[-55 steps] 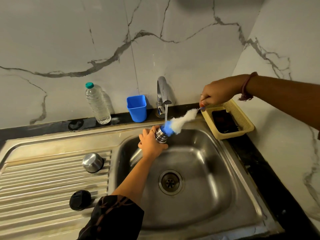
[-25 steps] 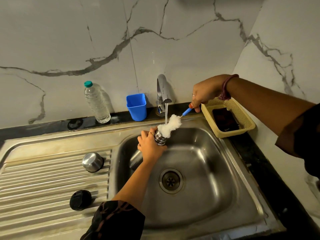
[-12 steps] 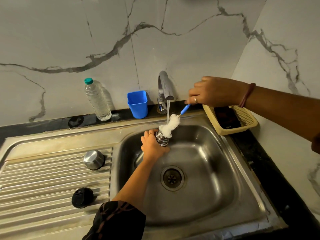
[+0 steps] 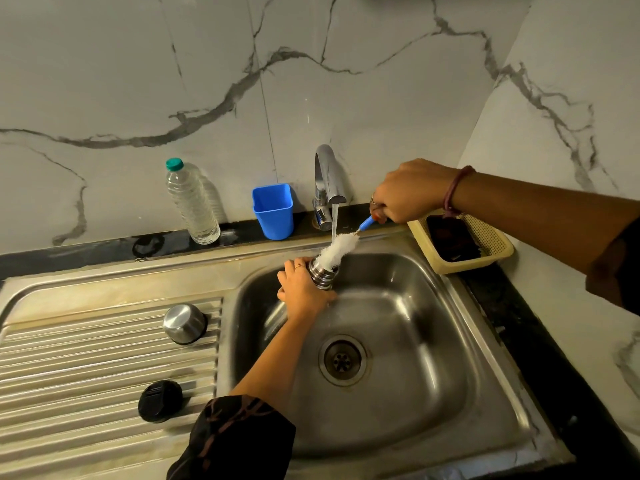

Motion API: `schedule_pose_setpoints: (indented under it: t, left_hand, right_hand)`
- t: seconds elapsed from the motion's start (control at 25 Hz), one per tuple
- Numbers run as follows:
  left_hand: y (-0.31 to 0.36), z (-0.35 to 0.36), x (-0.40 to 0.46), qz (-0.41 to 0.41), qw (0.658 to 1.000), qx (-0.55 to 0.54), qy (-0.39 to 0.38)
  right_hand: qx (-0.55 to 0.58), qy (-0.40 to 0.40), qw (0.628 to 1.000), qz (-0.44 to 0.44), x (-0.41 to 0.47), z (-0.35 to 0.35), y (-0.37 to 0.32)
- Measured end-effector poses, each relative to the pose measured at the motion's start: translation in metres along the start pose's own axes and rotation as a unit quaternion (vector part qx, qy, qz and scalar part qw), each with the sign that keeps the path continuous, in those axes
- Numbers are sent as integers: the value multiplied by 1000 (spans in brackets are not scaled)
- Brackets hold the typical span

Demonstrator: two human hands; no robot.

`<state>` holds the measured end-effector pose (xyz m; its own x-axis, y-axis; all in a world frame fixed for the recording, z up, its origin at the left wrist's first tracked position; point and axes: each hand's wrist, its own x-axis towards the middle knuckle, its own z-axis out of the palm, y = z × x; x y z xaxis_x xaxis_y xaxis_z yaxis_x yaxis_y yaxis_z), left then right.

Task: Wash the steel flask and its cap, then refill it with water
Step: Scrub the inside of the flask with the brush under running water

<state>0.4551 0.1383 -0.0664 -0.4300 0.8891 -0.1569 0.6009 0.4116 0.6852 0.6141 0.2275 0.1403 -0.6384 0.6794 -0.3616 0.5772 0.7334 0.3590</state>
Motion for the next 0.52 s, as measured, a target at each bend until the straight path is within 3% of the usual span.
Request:
schedule_pose_setpoints:
  t: [0.24, 0.52]
  left_hand:
    - [4, 5, -4, -17, 1000, -8, 7]
    - [3, 6, -6, -18, 1000, 6, 12]
  right_hand:
    - [173, -144, 974, 20, 34, -19, 3]
    - [267, -179, 945, 63, 49, -6, 11]
